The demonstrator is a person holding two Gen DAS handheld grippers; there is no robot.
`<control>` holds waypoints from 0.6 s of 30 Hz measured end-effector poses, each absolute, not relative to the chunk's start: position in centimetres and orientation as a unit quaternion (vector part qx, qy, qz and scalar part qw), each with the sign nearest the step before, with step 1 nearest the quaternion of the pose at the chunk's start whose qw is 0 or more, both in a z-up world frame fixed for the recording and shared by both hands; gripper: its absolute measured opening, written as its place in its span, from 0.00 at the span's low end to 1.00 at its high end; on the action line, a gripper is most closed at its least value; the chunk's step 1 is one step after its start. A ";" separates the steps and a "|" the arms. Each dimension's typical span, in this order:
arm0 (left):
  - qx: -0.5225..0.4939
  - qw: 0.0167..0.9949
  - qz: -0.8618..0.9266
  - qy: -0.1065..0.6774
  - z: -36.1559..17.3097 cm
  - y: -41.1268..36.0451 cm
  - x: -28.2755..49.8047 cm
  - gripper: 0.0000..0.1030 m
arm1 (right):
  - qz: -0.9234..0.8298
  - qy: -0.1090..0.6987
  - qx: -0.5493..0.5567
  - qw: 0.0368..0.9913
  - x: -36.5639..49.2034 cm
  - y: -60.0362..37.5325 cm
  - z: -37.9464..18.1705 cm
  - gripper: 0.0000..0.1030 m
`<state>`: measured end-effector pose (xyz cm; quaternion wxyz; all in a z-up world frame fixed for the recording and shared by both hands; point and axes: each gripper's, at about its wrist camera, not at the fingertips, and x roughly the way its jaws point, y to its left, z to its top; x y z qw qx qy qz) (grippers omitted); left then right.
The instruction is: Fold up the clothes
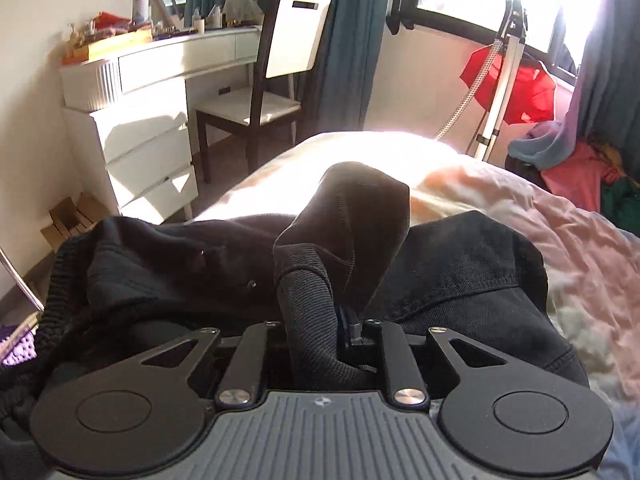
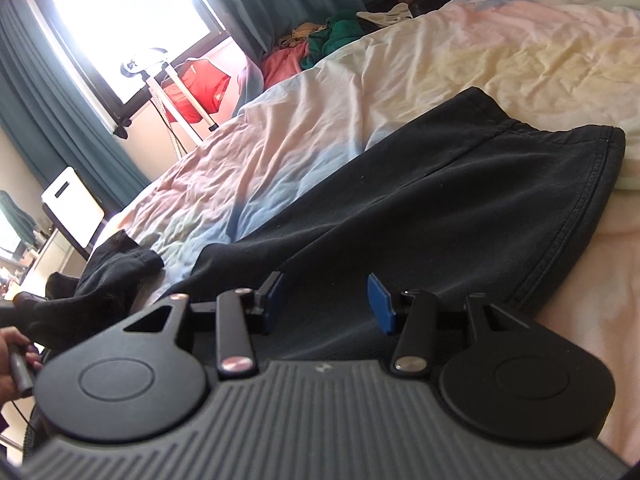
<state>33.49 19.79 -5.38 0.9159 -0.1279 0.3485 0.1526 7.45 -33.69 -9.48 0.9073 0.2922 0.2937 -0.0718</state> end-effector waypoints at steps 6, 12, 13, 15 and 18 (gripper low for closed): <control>-0.060 0.943 0.107 0.310 -3.3 17.7 28.4 0.67 | -0.019 0.288 0.306 0.907 8.1 -32.0 -9.8 0.49; -0.037 0.965 0.068 0.249 0.2 11.4 18.1 0.81 | 0.044 0.272 0.330 0.903 8.3 -30.3 -9.8 0.49; -0.041 0.967 0.063 0.243 0.7 10.3 16.3 0.81 | 0.054 0.271 0.333 0.902 8.2 -30.1 -9.8 0.49; -0.053 0.970 0.044 0.231 1.4 8.2 12.7 0.82 | 0.075 0.268 0.340 0.898 8.1 -29.5 -9.8 0.49; -0.073 0.974 0.008 0.217 1.4 6.0 8.6 0.82 | 0.107 0.271 0.359 0.887 7.8 -28.9 -9.9 0.49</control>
